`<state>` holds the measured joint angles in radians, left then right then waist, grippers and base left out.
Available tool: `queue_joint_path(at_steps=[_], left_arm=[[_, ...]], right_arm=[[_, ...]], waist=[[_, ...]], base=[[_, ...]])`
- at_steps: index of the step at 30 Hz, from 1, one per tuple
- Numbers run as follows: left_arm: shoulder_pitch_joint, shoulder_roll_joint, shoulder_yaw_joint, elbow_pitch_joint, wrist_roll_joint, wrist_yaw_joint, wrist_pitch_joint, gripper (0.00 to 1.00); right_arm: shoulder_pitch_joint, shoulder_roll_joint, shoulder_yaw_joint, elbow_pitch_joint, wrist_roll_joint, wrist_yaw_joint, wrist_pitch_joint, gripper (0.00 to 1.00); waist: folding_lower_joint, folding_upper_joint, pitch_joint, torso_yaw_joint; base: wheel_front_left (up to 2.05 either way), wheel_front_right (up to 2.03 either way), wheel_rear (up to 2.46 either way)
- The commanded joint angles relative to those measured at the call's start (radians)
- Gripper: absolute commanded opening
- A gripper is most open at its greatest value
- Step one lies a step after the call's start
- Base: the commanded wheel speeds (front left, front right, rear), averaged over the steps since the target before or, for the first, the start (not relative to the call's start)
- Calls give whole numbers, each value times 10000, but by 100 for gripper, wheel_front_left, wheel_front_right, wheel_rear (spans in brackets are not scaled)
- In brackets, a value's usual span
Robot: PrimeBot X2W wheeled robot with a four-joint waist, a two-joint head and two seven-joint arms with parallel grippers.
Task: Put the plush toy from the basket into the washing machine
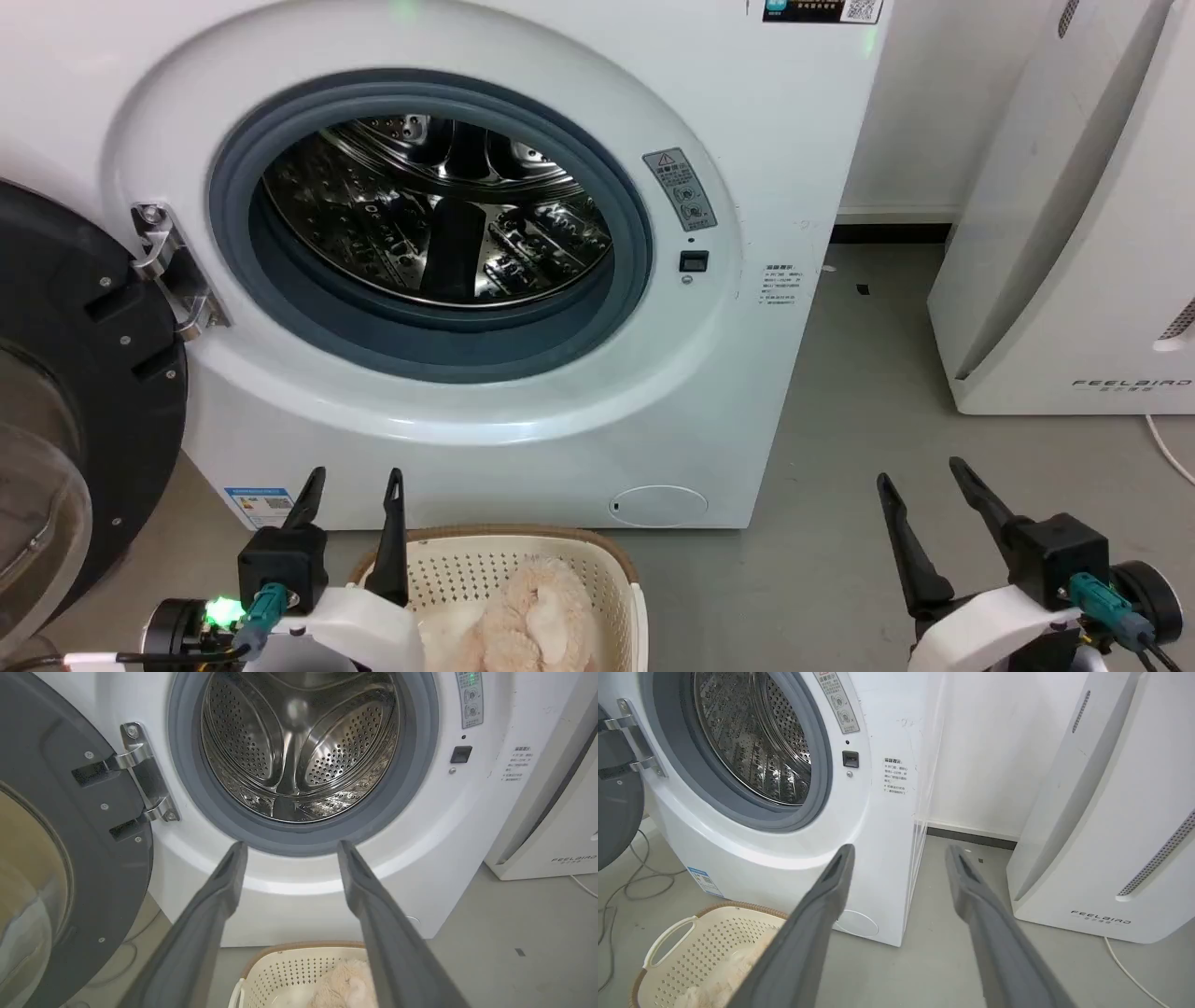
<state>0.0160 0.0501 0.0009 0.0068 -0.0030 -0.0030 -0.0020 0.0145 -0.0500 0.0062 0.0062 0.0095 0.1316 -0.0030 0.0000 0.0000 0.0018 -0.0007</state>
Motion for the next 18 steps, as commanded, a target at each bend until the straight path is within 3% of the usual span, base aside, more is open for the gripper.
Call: queue_joint_path(at_steps=[1, 18], left_arm=[[42, 0, -14, 32, -18, -18, -111, 100], [-118, 28, -137, 449, -72, -162, -465, 100]], right_arm=[[11, 0, 27, 26, 42, 0, -103, 100], [-84, 0, 153, -22, 135, -2, -457, 100]], waist=[[0, 0, 12, -4], [0, 0, 520, -106]], base=[[0, 0, 0], [0, 0, 0]])
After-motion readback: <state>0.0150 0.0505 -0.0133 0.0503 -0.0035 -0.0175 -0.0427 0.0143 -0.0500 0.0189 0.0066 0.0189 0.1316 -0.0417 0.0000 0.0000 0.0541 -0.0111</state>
